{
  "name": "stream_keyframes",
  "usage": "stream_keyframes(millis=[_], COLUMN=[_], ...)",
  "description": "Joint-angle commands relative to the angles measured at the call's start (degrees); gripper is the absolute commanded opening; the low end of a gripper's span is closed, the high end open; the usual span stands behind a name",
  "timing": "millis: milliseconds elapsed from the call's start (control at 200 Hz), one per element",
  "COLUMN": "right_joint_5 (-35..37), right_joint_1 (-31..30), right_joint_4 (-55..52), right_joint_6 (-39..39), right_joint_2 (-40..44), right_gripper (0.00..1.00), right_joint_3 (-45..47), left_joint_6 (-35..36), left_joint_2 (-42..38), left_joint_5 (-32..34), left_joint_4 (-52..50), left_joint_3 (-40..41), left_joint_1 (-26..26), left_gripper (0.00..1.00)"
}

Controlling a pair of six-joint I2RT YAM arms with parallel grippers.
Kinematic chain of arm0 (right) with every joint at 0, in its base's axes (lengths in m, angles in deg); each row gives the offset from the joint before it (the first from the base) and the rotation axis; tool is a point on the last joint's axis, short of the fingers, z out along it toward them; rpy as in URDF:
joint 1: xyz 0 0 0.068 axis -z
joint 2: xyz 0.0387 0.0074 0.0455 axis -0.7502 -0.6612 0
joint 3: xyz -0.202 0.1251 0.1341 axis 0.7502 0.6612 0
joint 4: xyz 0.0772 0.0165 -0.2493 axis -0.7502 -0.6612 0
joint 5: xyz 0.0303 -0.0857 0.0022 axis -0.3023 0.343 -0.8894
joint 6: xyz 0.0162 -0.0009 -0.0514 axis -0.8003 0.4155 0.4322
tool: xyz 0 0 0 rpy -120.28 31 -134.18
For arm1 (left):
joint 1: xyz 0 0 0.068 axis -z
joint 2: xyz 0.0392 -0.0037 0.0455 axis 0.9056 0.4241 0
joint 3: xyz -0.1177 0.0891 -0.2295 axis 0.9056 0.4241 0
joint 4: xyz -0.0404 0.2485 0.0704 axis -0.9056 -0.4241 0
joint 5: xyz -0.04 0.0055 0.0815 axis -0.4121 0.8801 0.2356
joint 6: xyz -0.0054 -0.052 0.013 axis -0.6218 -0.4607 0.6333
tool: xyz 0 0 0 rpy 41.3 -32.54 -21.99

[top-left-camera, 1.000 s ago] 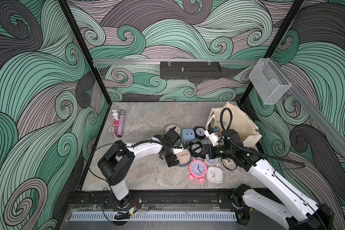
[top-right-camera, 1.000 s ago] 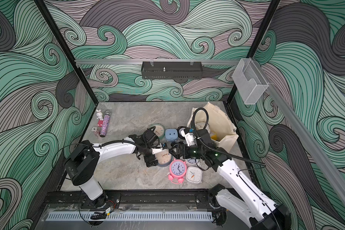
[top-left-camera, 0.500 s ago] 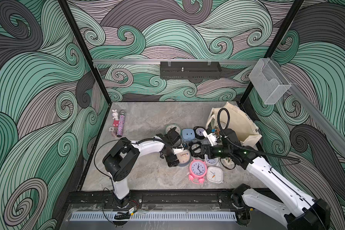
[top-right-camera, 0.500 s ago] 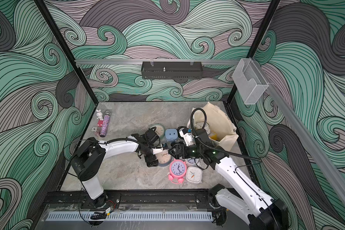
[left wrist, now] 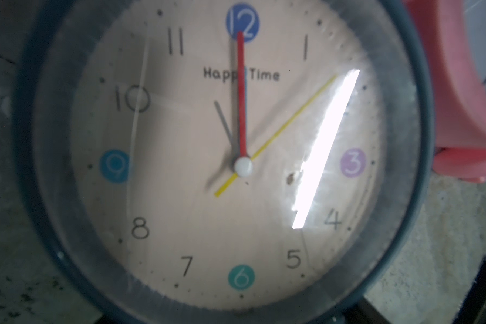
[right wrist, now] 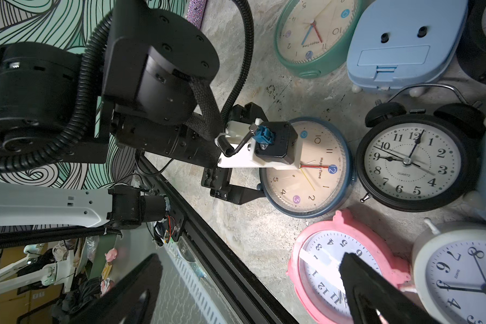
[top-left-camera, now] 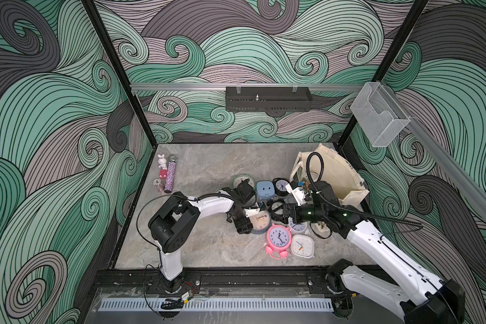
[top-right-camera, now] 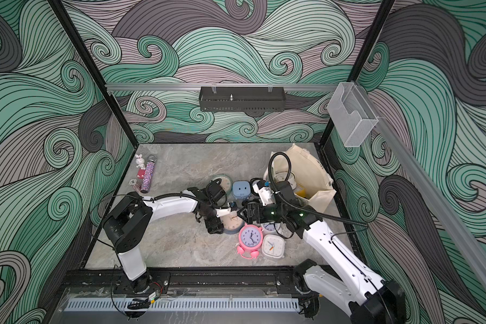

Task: Put the alarm clock into the canvas bag
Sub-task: Pick up the alarm from the center of the board.

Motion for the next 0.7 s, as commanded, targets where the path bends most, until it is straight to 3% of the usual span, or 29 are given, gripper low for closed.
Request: stream_keyframes(millis=[0, 275, 695], right_joint_5=[0.2, 2.9, 3.6], right_joint_1=[0.3, 0.4, 1.7], right_joint_4=[-0.3, -2.0, -3.4], right_joint_6=[0.0, 0.4, -3.4], right_joint_2=[1.2, 1.6, -3.0], right_gripper=[1.0, 1.0, 1.0], right_joint_3=[-1.0, -3.4, -9.9], left_joint_6=[-1.4, -8.3, -24.3], left_joint_2=[-0.6, -9.1, -32.4], left_joint_5=[-3.1, 0.0, 8.0], left_joint_4=[0.8, 3.2, 8.0], left_joint_3=[-0.5, 4.9, 14.5], left_joint_1=[-0.3, -0.6, -0.9], left_gripper=[0.73, 0.66, 0.64])
